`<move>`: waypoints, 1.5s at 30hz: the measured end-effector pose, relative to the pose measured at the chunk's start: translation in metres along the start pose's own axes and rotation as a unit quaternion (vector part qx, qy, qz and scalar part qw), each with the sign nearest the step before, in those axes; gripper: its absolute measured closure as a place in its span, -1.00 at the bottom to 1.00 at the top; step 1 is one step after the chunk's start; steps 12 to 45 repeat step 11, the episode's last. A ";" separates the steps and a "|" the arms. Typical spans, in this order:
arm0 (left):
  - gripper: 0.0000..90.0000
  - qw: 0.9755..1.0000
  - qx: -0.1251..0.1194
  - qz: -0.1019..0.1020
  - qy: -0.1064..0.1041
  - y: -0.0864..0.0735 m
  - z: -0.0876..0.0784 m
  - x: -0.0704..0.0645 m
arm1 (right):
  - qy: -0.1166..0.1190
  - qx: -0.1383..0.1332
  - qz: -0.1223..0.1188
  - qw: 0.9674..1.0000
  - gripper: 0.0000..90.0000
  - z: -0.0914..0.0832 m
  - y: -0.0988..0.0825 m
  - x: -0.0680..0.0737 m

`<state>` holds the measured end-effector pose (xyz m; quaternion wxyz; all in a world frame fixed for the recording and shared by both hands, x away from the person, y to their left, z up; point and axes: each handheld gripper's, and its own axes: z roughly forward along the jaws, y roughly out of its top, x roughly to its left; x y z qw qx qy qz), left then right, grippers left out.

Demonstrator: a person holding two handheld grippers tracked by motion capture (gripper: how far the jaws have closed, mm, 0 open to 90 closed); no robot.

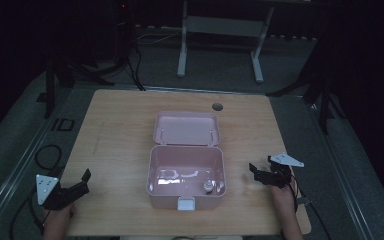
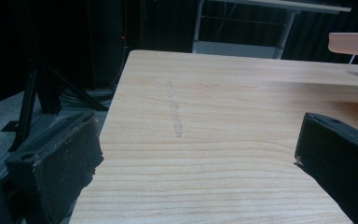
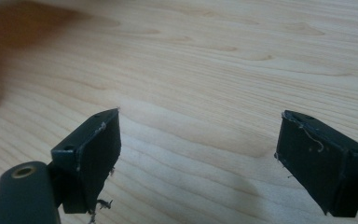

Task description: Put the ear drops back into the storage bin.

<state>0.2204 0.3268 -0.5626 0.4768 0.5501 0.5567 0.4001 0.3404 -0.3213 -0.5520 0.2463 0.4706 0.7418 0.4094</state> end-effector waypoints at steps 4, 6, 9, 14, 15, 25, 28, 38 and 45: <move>-0.99 1.000 0.000 -0.001 0.000 0.000 0.000 0.000 | 0.009 -0.002 0.020 1.000 -0.69 0.000 -0.002 -0.004; -0.99 1.000 0.000 -0.001 0.000 0.000 0.000 0.000 | 0.009 0.008 0.026 1.000 -0.69 0.001 -0.002 -0.005; -0.99 1.000 0.000 -0.001 0.000 0.000 0.000 0.000 | 0.008 0.007 0.025 1.000 -0.69 0.002 -0.001 -0.005; -0.99 1.000 0.000 -0.001 0.000 0.000 0.000 0.000 | 0.008 0.008 0.024 1.000 -0.69 0.002 -0.001 -0.005; -0.99 1.000 0.000 -0.001 0.000 0.000 0.000 0.000 | 0.008 0.008 0.024 1.000 -0.69 0.002 -0.001 -0.005; -0.99 1.000 0.000 -0.001 0.000 0.000 0.000 0.000 | 0.008 0.008 0.024 1.000 -0.69 0.002 -0.001 -0.005; -0.99 1.000 0.000 -0.001 0.000 0.000 0.000 0.000 | 0.008 0.008 0.024 1.000 -0.69 0.002 -0.001 -0.005; -0.99 1.000 0.000 -0.001 0.000 0.000 0.000 0.000 | 0.008 0.008 0.024 1.000 -0.69 0.002 -0.001 -0.005; -0.99 1.000 0.000 -0.001 0.000 0.000 0.000 0.000 | 0.008 0.008 0.024 1.000 -0.69 0.002 -0.001 -0.005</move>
